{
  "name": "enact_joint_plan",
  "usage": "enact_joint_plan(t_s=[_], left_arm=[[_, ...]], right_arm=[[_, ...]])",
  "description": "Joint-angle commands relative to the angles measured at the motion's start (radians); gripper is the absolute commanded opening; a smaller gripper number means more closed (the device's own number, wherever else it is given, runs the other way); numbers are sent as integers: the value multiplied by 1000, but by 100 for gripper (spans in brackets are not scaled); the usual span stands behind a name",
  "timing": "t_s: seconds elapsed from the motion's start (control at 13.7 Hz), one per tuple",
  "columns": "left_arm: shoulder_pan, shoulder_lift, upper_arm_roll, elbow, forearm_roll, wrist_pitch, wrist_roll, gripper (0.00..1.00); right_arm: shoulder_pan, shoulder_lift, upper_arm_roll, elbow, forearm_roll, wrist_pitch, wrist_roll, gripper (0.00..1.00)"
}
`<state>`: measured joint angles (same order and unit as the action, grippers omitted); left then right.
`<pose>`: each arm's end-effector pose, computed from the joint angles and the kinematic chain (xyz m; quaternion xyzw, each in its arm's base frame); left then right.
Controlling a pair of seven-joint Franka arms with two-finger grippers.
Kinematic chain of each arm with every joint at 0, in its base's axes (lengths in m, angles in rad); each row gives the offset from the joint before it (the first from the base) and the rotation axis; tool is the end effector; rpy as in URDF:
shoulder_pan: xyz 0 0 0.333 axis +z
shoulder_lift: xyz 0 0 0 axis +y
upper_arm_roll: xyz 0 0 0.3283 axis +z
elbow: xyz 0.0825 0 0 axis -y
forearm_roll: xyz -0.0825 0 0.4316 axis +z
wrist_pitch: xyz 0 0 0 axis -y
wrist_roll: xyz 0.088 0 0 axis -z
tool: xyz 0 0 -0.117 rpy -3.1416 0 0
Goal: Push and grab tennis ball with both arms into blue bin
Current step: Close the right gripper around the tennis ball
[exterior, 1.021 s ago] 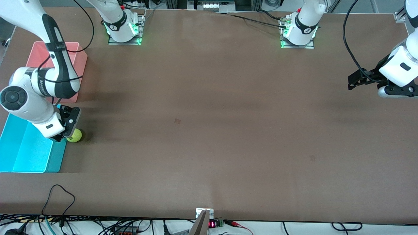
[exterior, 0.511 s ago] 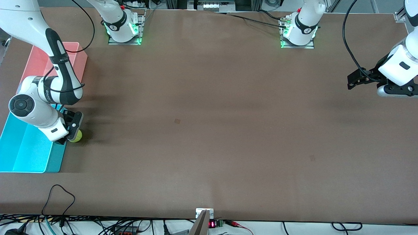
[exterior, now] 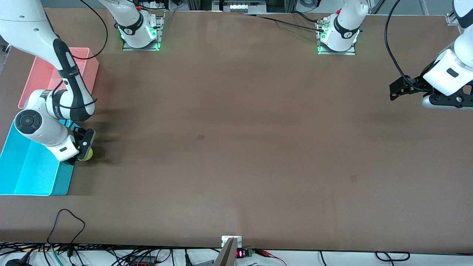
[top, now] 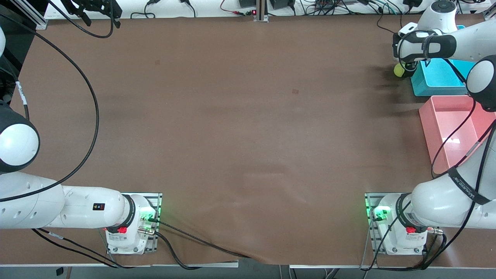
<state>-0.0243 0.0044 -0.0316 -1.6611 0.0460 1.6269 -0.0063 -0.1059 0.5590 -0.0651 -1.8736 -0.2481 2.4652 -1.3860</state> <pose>0.6042 -0.0286 0.5821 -0.9992 0.0265 0.0186 0.0234 0.6699 -0.1153 0.1805 0.7557 0.6476 -0.0565 0.0793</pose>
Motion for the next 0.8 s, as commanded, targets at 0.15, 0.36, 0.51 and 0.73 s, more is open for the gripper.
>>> enact_joint_plan(t_s=[0.15, 0.36, 0.51, 0.73], left_arm=[[0, -21, -1, -9, -18, -1, 22, 100], [0, -21, -2, -9, -20, -1, 22, 100], [0, -21, -4, -9, -18, -1, 22, 100], [0, -21, -4, -11, -20, -1, 22, 100]], right_arm=[[-31, 18, 21, -4, -19, 53, -10, 100], [-34, 28, 21, -4, -19, 64, -8, 100], [-38, 36, 21, -4, -19, 83, -8, 100], [-41, 45, 21, -4, -19, 97, -7, 100]])
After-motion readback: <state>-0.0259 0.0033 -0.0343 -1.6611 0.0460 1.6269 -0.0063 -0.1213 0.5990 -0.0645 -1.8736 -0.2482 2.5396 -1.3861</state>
